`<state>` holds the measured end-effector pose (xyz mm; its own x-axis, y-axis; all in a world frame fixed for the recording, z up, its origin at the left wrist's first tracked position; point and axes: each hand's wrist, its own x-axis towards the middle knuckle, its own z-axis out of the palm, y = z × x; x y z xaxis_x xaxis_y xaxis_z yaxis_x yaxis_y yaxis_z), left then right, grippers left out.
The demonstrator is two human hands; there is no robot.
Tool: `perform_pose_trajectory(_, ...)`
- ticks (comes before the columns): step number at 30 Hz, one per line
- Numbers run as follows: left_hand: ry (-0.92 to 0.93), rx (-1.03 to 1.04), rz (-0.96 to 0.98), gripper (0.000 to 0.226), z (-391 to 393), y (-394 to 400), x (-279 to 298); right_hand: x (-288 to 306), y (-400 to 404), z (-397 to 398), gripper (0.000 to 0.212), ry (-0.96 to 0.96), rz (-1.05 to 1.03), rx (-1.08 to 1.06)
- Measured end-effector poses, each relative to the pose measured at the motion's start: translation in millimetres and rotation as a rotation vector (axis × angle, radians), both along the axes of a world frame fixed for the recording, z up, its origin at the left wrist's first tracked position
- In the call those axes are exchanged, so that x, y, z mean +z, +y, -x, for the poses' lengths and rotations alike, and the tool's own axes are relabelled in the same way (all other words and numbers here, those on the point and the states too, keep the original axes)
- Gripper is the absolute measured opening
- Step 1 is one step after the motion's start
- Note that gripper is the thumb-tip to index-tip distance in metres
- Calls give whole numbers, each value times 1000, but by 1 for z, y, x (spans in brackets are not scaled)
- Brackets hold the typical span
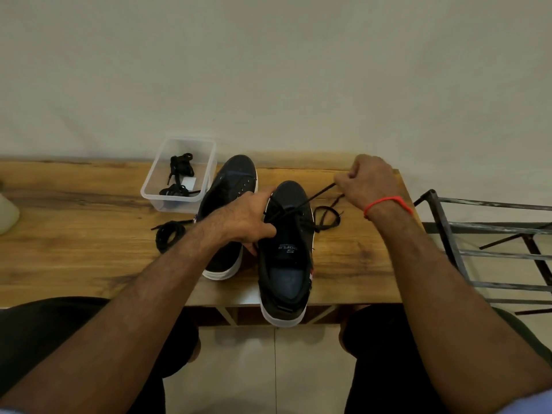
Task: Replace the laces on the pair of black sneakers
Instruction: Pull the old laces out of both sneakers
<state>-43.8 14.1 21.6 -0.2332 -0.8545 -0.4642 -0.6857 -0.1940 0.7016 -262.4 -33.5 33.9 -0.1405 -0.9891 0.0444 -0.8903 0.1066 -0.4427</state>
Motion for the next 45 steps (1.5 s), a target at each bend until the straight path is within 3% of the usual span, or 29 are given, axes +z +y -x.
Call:
perform_pose_trajectory(3,-17,-12,-3,95,1,-3,-2,-2,-4,15,22,-18,-22,-117)
perform_pose_trajectory(6,-25,-25,4,92,0,-4,-4,-7,-4,12,26,66,-66,-49)
perform_pose_trajectory(8,-22,-31,5,91,-1,-5,-5,-10,2,0,31,167,-89,101)
perform_pose_trajectory(12,-34,-39,21,91,-1,-5,-6,-19,16,-35,26,184,-140,569)
perform_pose_trajectory(14,-46,-40,32,91,-2,-6,-7,-27,23,-47,29,273,-203,668)
perform_pose_trajectory(19,-48,-41,35,90,-2,-6,-7,-24,21,-47,15,261,-159,625)
perform_pose_trajectory(24,-85,-49,32,91,-2,-6,-6,-2,1,-6,16,-69,44,51)
perform_pose_trajectory(27,-111,-66,34,88,-2,-6,-5,2,-7,20,26,4,24,-138)
perform_pose_trajectory(29,-134,-87,62,82,0,-6,-7,0,-3,21,39,119,-122,-83)
perform_pose_trajectory(31,-211,-100,172,72,4,-3,-9,-4,2,10,39,151,-198,54)
perform_pose_trajectory(34,-396,-92,370,55,18,8,-17,-9,8,-11,39,18,-458,364)
perform_pose_trajectory(36,-510,-65,459,44,28,16,-20,-12,12,-23,40,26,-599,492)
perform_pose_trajectory(42,-552,-31,606,28,26,17,-25,-19,18,-35,45,8,-579,505)
perform_pose_trajectory(45,-568,-35,650,26,26,16,-28,-16,17,-34,36,-1,-586,509)
